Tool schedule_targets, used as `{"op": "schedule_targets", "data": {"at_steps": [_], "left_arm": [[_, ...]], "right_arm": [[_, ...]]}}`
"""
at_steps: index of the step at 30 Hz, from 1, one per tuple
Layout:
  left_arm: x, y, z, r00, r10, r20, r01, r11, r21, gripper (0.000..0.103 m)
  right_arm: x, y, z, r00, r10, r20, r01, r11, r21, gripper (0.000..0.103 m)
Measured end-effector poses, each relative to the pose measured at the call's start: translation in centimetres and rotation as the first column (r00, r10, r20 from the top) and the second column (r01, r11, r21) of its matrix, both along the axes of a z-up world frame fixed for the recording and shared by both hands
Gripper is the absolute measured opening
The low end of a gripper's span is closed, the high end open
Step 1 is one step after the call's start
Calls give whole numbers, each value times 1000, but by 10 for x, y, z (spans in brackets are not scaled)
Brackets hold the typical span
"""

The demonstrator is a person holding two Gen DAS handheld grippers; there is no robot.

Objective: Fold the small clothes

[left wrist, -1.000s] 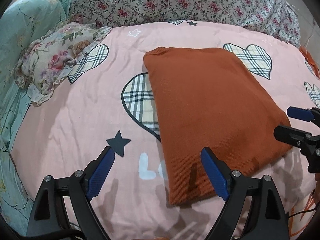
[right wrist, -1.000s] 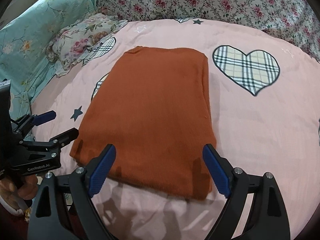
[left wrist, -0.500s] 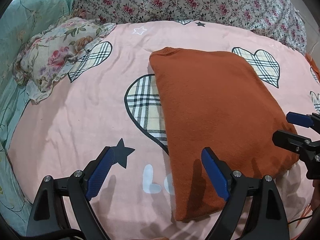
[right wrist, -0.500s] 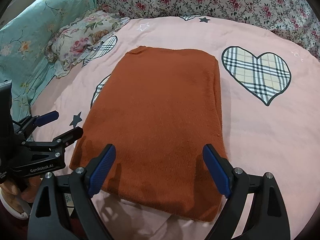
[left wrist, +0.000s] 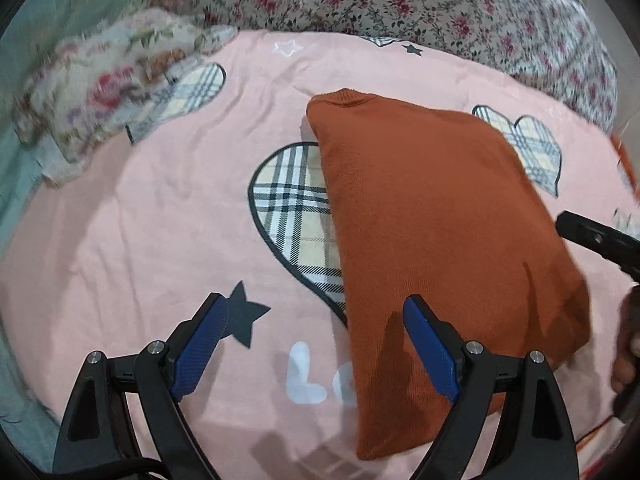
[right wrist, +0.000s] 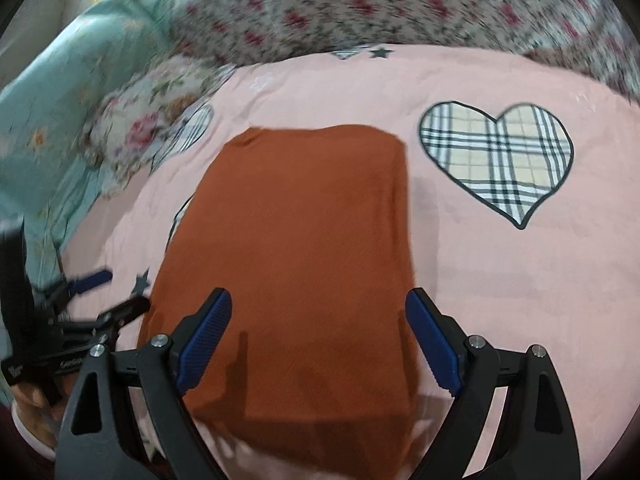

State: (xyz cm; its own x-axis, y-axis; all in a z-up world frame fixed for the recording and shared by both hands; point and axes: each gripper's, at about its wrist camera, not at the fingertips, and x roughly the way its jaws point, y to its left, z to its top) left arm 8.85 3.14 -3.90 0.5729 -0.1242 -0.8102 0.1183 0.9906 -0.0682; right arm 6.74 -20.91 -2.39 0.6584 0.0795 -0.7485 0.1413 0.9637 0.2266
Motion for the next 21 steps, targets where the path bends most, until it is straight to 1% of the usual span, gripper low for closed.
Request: {"op": "schedule_targets", "data": {"at_steps": [1, 2, 4, 6, 7, 8, 9, 10, 11, 12, 14, 15, 17, 18, 19, 20, 21], "left_arm": [[6, 2, -1, 1000, -2, -10, 2, 999, -34, 90], [16, 6, -4, 1000, -4, -26, 2, 997, -71, 90], [32, 11, -11, 998, 2, -60, -9, 993, -122, 90], [48, 16, -20, 995, -4, -96, -15, 980, -197, 90], [53, 18, -24, 994, -6, -111, -19, 974, -225, 90], [59, 20, -28, 992, -7, -124, -25, 968, -251, 91], [63, 20, -31, 991, -7, -132, -30, 962, -272, 91], [66, 20, -32, 991, -6, -131, -31, 960, -279, 91], [68, 18, -32, 992, -4, -126, -31, 961, -276, 91], [71, 15, -30, 993, -7, -119, -25, 964, -266, 90], [73, 9, -26, 994, -22, -106, -6, 967, -254, 86], [74, 5, -23, 995, -35, -96, 10, 969, -248, 83], [75, -3, -21, 995, -50, -88, 29, 975, -222, 83], [75, -9, -22, 995, -58, -85, 38, 975, -218, 82], [75, -12, -25, 994, -64, -89, 43, 975, -216, 79], [75, -17, -28, 993, -68, -98, 46, 975, -215, 79], [75, -21, -32, 992, -70, -104, 46, 976, -213, 79]], "right_arm": [[4, -7, -1, 1000, -15, 3, 15, 1000, 22, 83], [10, -17, -2, 999, -36, 3, 36, 998, 49, 76], [23, -31, -5, 998, -64, -3, 64, 994, 91, 70], [36, -39, -9, 997, -74, -8, 74, 990, 124, 67], [41, -42, -12, 997, -76, -15, 77, 988, 137, 62], [47, -44, -16, 997, -77, -25, 80, 986, 149, 60], [52, -46, -20, 996, -77, -36, 82, 984, 159, 53], [58, -47, -26, 996, -73, -51, 80, 983, 168, 38], [62, -48, -30, 996, -66, -67, 76, 983, 169, 18], [65, -47, -31, 995, -65, -72, 76, 984, 159, 12], [58, -42, -13, 999, -51, -8, 52, 990, 130, 10], [48, -37, 6, 997, -34, 62, 26, 992, 122, 10], [36, -34, 26, 992, -24, 125, 13, 995, 95, 10], [32, -33, 29, 990, -26, 136, 17, 997, 71, 10], [33, -34, 25, 993, -32, 116, 27, 999, 44, 10], [37, -37, 15, 996, -44, 80, 42, 999, 32, 10], [43, -43, -1, 997, -66, 31, 64, 997, 44, 10]]}}
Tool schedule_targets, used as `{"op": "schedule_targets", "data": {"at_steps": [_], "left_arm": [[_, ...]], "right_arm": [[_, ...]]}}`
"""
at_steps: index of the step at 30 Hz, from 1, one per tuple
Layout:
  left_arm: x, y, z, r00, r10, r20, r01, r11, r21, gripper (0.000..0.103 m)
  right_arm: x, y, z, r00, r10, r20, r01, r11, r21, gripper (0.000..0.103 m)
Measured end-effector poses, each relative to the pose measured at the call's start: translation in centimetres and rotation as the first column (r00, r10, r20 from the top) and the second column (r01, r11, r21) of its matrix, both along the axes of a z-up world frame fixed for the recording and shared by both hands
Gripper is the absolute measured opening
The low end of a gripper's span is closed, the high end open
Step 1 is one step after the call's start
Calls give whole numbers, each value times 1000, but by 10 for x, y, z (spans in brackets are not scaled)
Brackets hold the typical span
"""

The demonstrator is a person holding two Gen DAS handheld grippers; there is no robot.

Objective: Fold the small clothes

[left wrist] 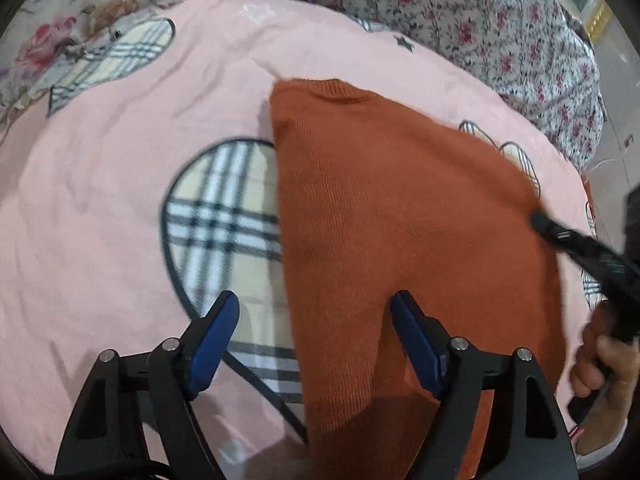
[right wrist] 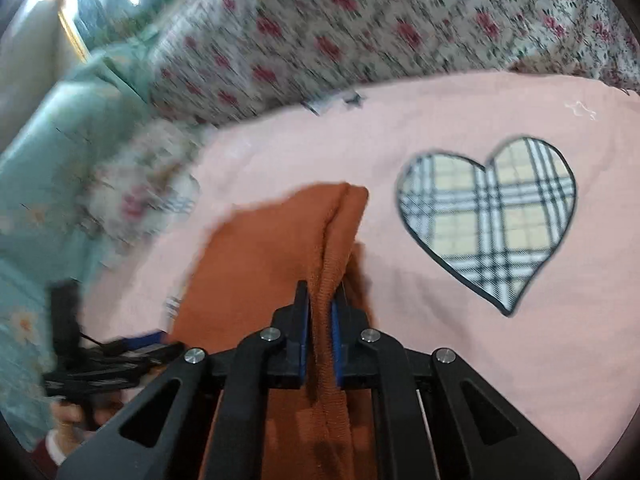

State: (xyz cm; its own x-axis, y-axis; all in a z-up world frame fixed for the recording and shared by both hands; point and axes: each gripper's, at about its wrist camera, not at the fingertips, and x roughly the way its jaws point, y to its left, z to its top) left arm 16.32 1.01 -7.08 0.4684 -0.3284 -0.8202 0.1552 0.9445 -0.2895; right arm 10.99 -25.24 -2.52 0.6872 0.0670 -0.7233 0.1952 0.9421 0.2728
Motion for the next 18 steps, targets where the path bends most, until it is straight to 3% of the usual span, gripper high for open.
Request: {"op": "schedule_targets", "data": {"at_steps": [4, 9, 10, 13, 16, 18], "left_arm": [[-3, -6, -2, 1000, -5, 29, 4, 1000, 28, 79], [-9, -4, -3, 999, -4, 38, 2, 999, 51, 79], [-13, -3, 2, 999, 1, 43, -3, 999, 53, 75], [-37, 5, 17, 997, -27, 78, 24, 999, 43, 67], [-69, 9, 27, 991, -75, 108, 74, 997, 9, 65], [-92, 6, 28, 985, -119, 122, 120, 993, -6, 60]], "right_arm": [[9, -9, -38, 997, -32, -73, 35, 998, 43, 10], [8, -7, -34, 996, -50, -75, 50, 999, 11, 14], [5, -7, -31, 995, -60, -76, 61, 998, 14, 20], [-19, -5, -9, 997, -70, -33, 70, 998, 6, 23], [-50, 22, 9, 1000, 15, 24, -15, 1000, -5, 23], [-68, 41, 7, 996, 92, 9, -92, 996, 11, 23]]}}
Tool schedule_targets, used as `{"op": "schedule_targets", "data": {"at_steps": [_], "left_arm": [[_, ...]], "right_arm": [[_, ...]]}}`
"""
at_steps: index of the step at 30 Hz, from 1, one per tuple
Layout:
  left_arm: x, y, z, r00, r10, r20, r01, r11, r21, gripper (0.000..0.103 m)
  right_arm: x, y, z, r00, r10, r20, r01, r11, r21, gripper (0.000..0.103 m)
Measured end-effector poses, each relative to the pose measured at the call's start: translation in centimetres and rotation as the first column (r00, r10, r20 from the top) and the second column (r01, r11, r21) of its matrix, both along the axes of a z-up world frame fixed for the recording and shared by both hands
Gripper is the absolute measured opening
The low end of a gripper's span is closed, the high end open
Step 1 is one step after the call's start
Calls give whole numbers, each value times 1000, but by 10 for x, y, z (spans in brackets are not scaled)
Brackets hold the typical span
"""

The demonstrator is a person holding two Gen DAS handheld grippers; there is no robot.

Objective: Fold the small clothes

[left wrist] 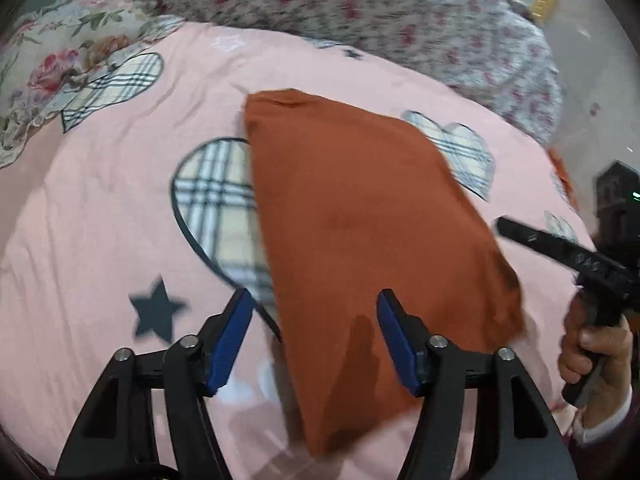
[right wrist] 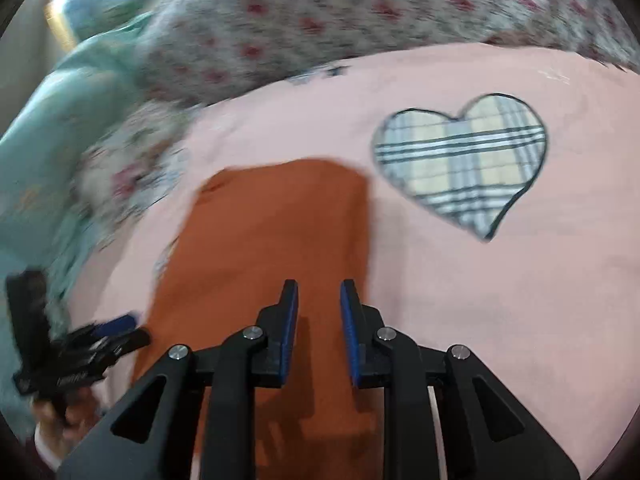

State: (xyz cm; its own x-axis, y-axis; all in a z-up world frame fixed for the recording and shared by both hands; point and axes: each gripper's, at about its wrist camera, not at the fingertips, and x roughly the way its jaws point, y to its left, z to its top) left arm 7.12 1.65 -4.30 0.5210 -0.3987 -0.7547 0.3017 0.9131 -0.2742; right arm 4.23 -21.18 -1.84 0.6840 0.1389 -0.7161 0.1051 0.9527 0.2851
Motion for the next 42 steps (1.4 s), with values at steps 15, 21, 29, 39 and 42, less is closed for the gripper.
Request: {"op": "schedule_targets", "data": {"at_steps": [15, 21, 29, 39, 42], "left_arm": [[-36, -5, -39, 998, -19, -67, 27, 992, 121, 61], [-54, 4, -31, 997, 16, -75, -6, 991, 136, 65], [-81, 18, -19, 996, 84, -44, -73, 976, 206, 76], [-100, 7, -10, 996, 88, 32, -93, 937, 335, 83], [-87, 5, -5, 994, 98, 47, -108, 934, 341, 85]], "right_arm": [[-46, 1, -43, 989, -51, -142, 27, 986, -166, 11], [-66, -1, -30, 982, -97, -161, 72, 985, -155, 21], [-97, 18, -3, 995, -59, -74, 52, 994, -98, 42], [-102, 43, -10, 996, 19, -83, -26, 996, -89, 84], [-93, 43, -8, 997, 18, -81, -27, 994, -108, 87]]}}
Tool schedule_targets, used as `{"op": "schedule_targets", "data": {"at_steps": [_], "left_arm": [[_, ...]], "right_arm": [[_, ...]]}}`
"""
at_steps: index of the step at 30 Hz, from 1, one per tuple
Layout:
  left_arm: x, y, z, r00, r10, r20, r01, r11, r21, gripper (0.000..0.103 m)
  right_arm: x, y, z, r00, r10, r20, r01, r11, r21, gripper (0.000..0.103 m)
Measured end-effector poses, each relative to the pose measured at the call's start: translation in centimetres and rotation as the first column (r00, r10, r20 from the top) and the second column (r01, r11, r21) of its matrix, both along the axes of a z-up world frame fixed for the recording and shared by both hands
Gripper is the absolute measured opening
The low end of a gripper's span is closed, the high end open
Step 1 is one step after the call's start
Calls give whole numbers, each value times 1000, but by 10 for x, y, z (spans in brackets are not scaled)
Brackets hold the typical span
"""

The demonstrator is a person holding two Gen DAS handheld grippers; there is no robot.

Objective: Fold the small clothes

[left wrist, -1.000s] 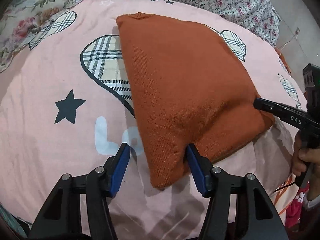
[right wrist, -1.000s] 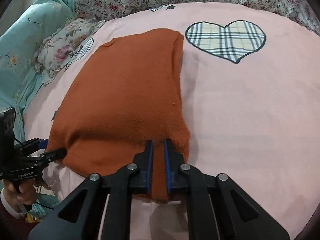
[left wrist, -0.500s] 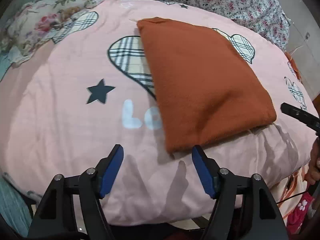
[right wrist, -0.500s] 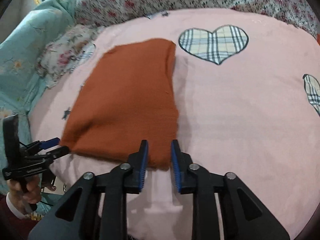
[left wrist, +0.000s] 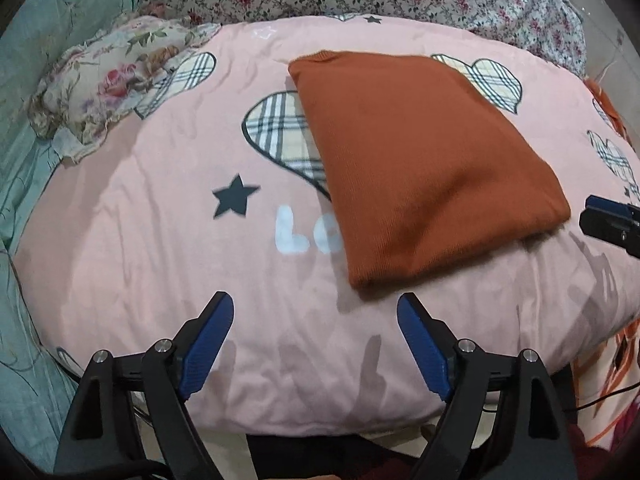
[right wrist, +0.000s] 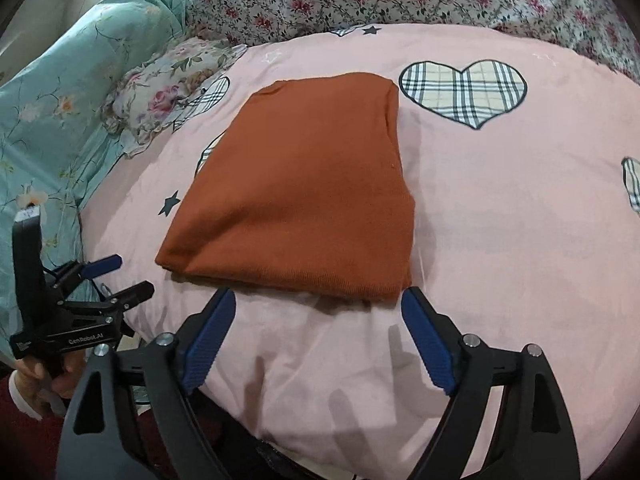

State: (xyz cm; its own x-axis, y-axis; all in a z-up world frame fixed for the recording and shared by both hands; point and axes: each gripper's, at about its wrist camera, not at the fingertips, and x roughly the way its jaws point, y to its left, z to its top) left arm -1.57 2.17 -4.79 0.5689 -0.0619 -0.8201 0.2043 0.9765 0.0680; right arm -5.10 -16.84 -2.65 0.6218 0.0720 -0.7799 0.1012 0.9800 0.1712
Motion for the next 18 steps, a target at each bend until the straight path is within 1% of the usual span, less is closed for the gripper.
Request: {"op": "schedule_targets", "data": {"at_steps": [3, 7, 18], "left_arm": [[14, -3, 4, 1000, 12, 12, -12, 1000, 22, 85], [29, -9, 5, 1000, 19, 16, -20, 999, 37, 86], [61, -27, 10, 999, 15, 30, -16, 999, 28, 88]], "right_arm": [[11, -1, 1, 1000, 5, -2, -5, 1000, -3, 91], [26, -1, 1, 1000, 13, -7, -13, 1000, -10, 92], [60, -5, 0, 1000, 15, -19, -15, 1000, -4, 93]]}}
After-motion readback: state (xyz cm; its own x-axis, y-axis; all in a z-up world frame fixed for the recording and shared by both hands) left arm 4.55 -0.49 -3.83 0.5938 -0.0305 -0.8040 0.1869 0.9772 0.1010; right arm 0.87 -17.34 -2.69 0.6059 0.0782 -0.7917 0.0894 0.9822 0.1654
